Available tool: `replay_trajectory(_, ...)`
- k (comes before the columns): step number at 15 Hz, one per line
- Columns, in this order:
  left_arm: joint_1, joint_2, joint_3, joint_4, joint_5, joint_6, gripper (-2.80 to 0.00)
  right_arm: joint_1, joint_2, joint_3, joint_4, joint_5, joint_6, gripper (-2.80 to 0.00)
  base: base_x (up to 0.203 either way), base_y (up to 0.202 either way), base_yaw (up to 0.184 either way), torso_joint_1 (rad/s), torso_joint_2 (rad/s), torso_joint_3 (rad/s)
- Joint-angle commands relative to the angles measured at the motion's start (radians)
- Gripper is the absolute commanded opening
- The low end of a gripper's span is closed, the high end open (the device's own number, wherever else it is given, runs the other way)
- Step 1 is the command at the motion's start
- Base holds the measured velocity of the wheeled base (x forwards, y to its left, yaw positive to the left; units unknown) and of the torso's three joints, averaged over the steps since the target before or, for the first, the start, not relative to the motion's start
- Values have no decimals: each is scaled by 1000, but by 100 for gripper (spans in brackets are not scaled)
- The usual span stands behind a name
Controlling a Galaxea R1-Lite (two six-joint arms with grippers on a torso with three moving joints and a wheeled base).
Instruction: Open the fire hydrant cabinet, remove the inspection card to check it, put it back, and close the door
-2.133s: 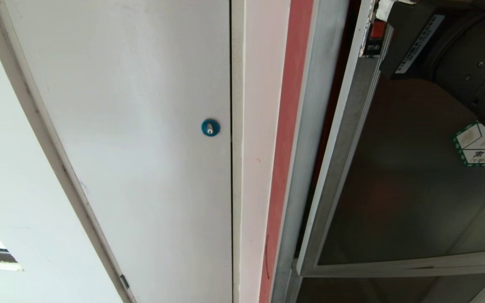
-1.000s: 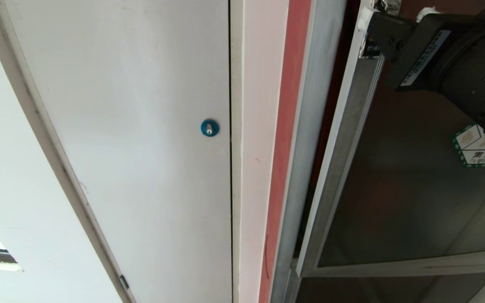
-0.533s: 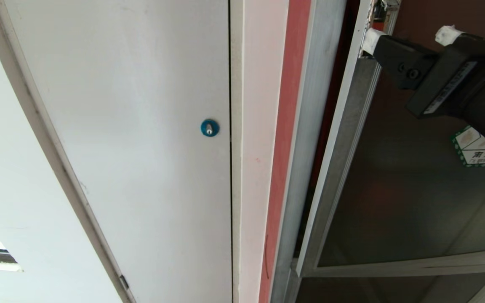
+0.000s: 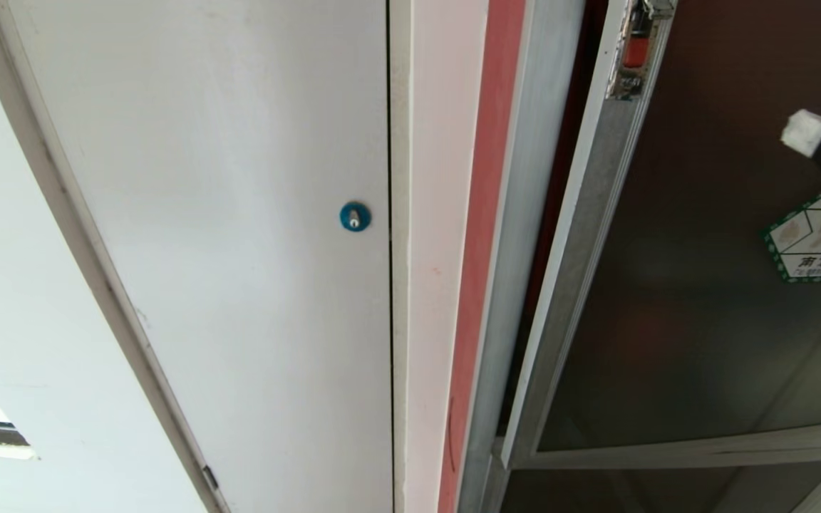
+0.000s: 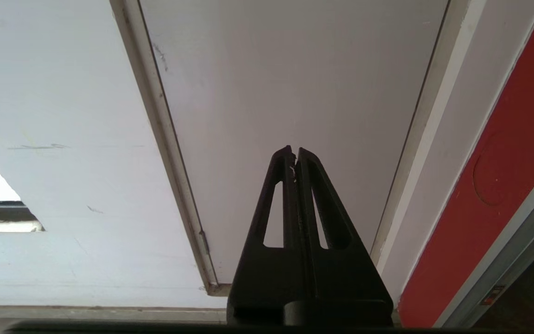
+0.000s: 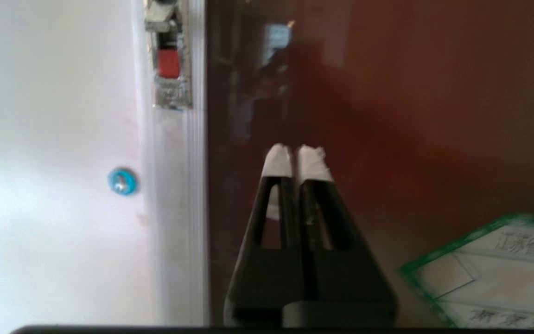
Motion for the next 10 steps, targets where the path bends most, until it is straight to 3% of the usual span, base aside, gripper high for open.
replay_trajectory(1,0,1,14,-1,0,0,-280,-51,-77,35,-4,-3,-2,-280,0,0,0,0,0,0)
replay_trajectory(5,0,1,14,-1,0,0,-280,-262,-218,35,122,-14,1,-280,0,0,0,0,0,0)
replay_trajectory(10,0,1,14,-1,0,0,-280,-722,-445,-19,393,-35,6,-280,0,0,0,0,0,0)
